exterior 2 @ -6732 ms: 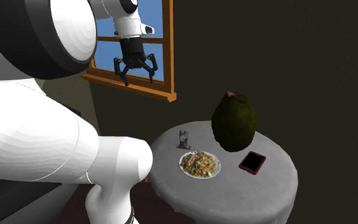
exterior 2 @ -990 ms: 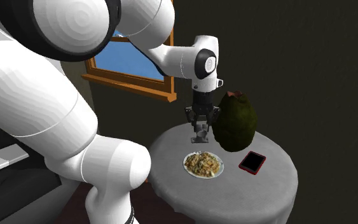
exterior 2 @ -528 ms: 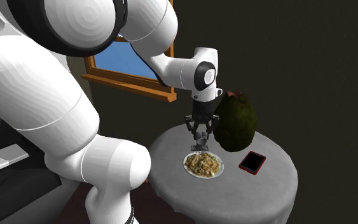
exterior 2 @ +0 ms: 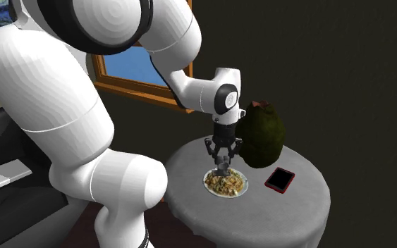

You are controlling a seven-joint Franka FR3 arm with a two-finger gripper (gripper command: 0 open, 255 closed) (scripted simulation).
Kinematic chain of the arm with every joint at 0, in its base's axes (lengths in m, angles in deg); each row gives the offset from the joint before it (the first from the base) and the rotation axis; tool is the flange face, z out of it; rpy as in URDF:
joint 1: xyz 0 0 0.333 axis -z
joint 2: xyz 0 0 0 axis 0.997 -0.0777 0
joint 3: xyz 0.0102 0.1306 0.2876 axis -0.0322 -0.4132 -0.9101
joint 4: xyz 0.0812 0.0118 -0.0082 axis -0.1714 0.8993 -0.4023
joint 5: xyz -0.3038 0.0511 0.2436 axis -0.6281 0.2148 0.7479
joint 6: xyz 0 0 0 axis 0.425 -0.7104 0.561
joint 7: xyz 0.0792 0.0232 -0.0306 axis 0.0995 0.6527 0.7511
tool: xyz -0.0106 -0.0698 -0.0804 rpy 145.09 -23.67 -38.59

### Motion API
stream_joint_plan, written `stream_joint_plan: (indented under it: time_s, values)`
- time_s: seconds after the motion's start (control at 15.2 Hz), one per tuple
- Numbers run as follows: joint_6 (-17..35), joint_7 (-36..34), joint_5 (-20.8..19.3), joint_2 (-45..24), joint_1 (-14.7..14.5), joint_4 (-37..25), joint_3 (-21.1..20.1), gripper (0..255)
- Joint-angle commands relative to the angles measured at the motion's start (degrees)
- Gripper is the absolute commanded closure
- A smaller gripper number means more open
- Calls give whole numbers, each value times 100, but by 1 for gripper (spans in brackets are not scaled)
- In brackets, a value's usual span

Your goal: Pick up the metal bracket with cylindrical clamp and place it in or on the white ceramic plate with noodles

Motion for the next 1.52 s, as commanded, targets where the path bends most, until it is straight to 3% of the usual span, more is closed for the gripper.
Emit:
stream_joint_plan:
  time_s: [0.0,0.4,0.46,0.79,1.06,1.45]
  values:
    - [109,7,11,-65,-12,40,20,255]
    - [109,8,12,-66,-12,40,20,255]
    - [109,8,12,-66,-12,39,20,0]
    - [109,8,12,-66,-12,39,20,0]
    - [-797,-93,-45,484,50,-333,-200,0]
    - [-797,-92,-45,484,52,-333,-201,0]
